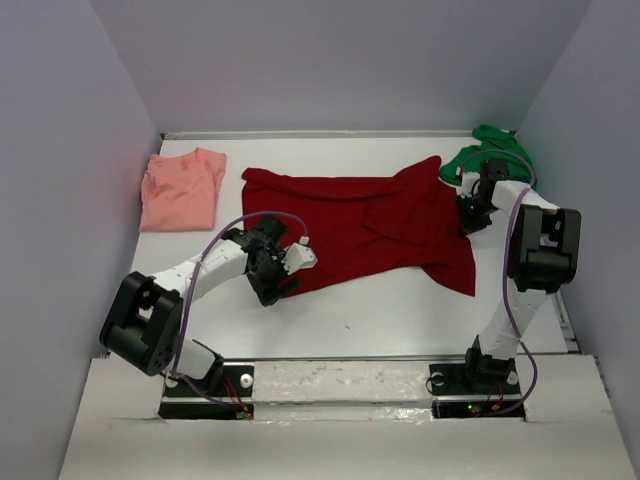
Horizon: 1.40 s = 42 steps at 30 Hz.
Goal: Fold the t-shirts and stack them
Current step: Flatten the tshirt out
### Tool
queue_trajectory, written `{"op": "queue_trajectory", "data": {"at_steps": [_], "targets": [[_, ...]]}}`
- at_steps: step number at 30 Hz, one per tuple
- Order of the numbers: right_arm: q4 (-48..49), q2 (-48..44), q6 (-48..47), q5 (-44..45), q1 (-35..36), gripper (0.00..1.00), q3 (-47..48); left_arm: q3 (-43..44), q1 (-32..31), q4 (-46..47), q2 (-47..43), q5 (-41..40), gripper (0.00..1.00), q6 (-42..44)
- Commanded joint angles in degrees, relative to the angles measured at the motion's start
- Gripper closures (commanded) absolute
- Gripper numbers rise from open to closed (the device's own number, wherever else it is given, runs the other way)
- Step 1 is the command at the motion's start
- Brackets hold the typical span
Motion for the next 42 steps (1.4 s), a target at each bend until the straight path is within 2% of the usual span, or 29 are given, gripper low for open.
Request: {"op": "queue_trajectory", "data": {"at_steps": [1,6,10,12,16,21,25,29,30,35,42], "targets": [[-1.48,1.10,-0.09,-1.03,-0.34,1.00,1.74,-1.07,-0.46,1.58,1.27,-2.44,0.20,-0.77],[-1.66,0.93,-0.09,-0.86,-0.34,1.00,1.91,-1.16,-0.90,0.35,4.00,-1.56,0.33,-0.60],[-1.66,0.84,-0.18,-0.59,-0.34,1.00,1.83,-1.60,-1.52,-0.53,3.65,-1.56,0.37,-0.24],[-1.75,0.93,-0.18,-0.68,-0.34,1.00,1.82,-1.60,-1.60,-0.79,3.12,-1.47,0.43,-0.24],[-1.75,0.93,-0.18,-0.77,-0.34,1.00,2.00,-1.95,-1.87,-1.06,2.94,-1.30,0.44,-0.33],[-1.83,0.93,-0.26,-1.03,-0.34,1.00,1.83,-2.22,-2.31,-0.18,3.30,-2.35,0.55,-1.21],[-2.01,1.02,-0.44,-1.12,-0.34,1.00,1.65,-2.04,-2.92,0.78,3.56,-3.40,0.75,-2.35],[-1.92,0.58,-0.61,-1.30,-0.34,1.00,1.65,-1.08,-3.19,1.14,3.30,-2.45,0.88,-2.61],[-2.01,0.49,-0.61,-1.30,-0.34,1.00,1.65,-0.73,-3.10,1.40,2.34,-2.44,1.00,-3.05],[-2.62,-1.09,-0.70,-1.38,-0.34,1.00,1.74,3.93,-3.10,2.54,-1.62,-2.52,1.00,-5.95],[-3.85,-6.44,-0.53,-2.70,-0.34,1.00,2.18,11.49,-3.19,3.95,-8.38,-16.74,1.00,-8.94]]}}
